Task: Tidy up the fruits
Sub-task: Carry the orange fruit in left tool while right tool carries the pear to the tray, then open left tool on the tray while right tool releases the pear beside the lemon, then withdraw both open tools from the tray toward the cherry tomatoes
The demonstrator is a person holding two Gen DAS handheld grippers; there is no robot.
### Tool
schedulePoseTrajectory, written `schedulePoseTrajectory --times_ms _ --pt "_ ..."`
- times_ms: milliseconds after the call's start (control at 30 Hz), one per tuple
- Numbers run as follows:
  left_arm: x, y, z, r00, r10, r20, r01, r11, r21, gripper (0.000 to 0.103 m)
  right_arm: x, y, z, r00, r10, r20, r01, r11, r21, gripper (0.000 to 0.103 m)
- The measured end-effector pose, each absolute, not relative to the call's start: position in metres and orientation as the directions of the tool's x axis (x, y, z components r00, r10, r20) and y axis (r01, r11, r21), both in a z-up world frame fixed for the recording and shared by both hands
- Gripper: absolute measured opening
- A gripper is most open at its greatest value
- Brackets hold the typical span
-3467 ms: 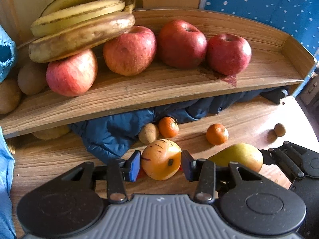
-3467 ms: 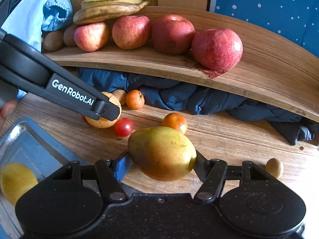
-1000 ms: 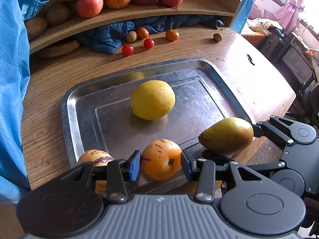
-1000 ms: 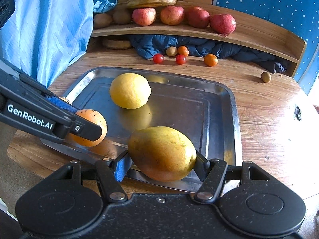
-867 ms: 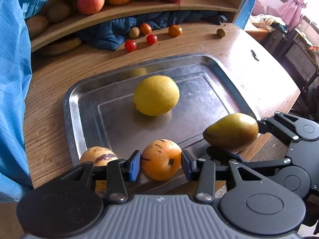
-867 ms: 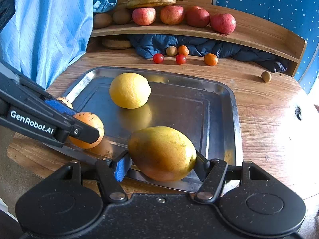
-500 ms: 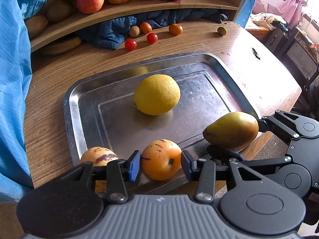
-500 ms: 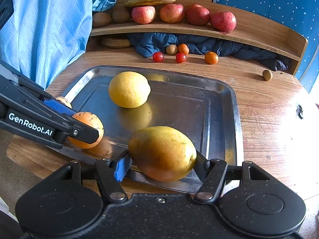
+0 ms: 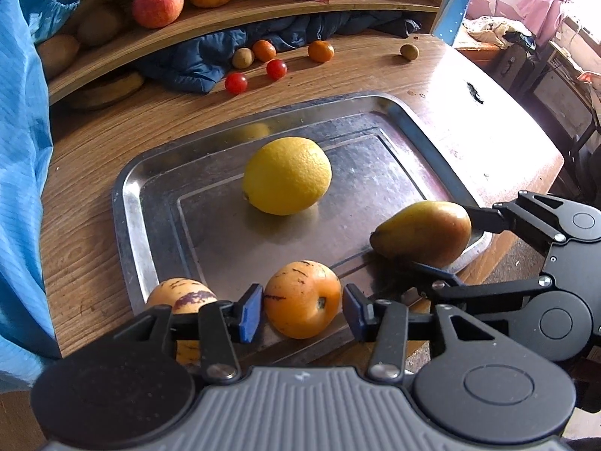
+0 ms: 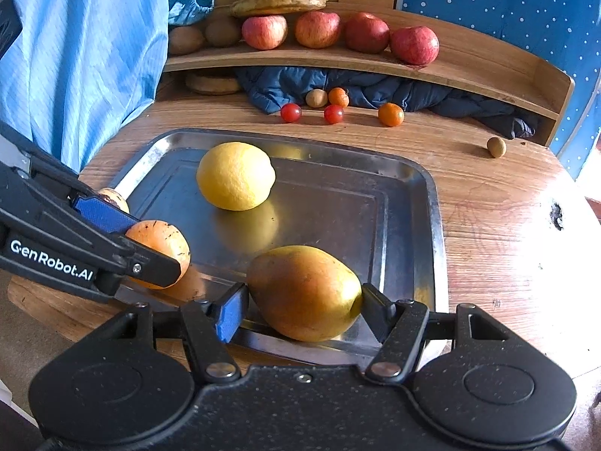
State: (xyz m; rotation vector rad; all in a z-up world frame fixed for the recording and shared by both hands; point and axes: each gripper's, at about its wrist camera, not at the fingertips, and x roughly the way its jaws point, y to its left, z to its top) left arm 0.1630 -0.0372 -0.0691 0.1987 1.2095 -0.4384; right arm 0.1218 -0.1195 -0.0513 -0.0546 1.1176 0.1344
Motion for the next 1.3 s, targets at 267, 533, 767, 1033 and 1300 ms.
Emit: schedulePoseTrajectory --times_ms 267,533,767,1033,1300 --pt "0.153 -0.033 -0.056 0.285 -0.270 -0.920 0.490 0.866 -0.102 0.074 0.113 -0.116 -0.040 0.439 0.070 -0.896 -0.143 0.990 0.007 0.081" --pt "0.135 -0.022 -0.043 0.295 -0.278 -0.914 0.537 0.840 -0.082 0.085 0.102 -0.115 -0.027 0.438 0.036 -0.898 -0.122 0.992 -0.019 0.093" --pt "0.122 0.005 -0.037 0.266 -0.245 -0.932 0.536 0.841 -0.068 0.095 0.089 -0.113 -0.017 0.402 0.019 -0.916 -0.096 0.995 -0.021 0.100" --pt "0.120 0.029 -0.048 0.224 -0.104 -0.969 0.476 0.879 0.016 0.098 0.086 -0.106 -0.021 0.310 -0.044 -0.950 -0.096 0.992 -0.077 0.100" --pt "0.130 0.044 -0.048 0.227 -0.047 -0.973 0.407 0.912 0.051 0.098 0.093 -0.114 -0.022 0.275 -0.108 -0.955 -0.057 0.990 -0.128 0.102"
